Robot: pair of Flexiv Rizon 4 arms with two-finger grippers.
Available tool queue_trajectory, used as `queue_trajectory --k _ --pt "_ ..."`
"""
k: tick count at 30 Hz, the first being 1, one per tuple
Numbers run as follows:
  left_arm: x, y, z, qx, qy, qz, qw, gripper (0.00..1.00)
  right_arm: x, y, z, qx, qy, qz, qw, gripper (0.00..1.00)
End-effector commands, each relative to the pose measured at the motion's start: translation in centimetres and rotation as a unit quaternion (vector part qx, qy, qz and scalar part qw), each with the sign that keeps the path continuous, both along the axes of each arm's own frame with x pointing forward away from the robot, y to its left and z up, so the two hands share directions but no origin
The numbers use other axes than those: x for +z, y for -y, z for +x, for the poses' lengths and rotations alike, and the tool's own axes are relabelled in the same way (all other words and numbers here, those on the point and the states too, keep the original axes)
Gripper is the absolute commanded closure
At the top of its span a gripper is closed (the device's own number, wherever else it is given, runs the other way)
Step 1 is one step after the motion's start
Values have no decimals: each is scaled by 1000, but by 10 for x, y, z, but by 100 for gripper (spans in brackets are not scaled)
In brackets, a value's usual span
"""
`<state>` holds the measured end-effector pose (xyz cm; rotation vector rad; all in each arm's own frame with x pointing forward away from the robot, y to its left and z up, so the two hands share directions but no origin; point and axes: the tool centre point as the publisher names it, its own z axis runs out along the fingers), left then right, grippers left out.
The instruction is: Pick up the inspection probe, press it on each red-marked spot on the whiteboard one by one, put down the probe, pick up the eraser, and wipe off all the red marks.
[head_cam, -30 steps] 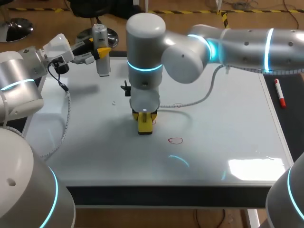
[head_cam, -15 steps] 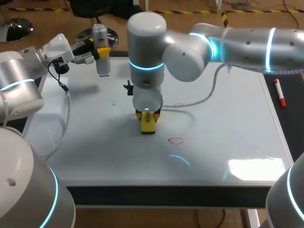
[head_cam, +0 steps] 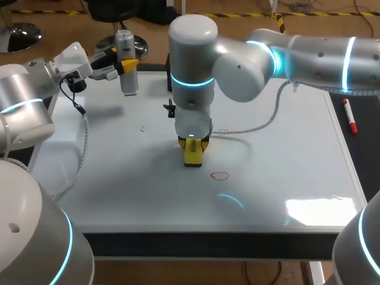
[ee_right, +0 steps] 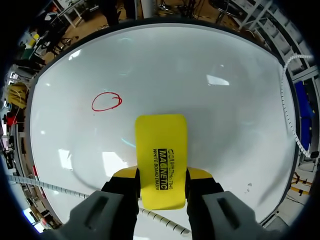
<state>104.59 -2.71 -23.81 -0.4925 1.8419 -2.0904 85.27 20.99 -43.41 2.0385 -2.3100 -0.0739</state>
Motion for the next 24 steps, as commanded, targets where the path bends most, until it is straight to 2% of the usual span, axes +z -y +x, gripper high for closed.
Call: queue_trajectory --k 1,10,16,20,24 --pt "1 1 0 2 0 0 1000 100 -17 13 -3 1 2 -2 1000 100" --pt "1 1 0 2 0 0 1000 100 -15 21 -2 -1 3 -7 1000 100" --pt "1 1 0 2 0 0 1000 100 -4 20 3 3 11 -5 1000 100" --pt "1 1 0 2 0 0 1000 100 17 19 10 8 23 3 1000 100" --pt "1 1 0 2 0 0 1000 100 45 23 25 9 22 1 1000 100"
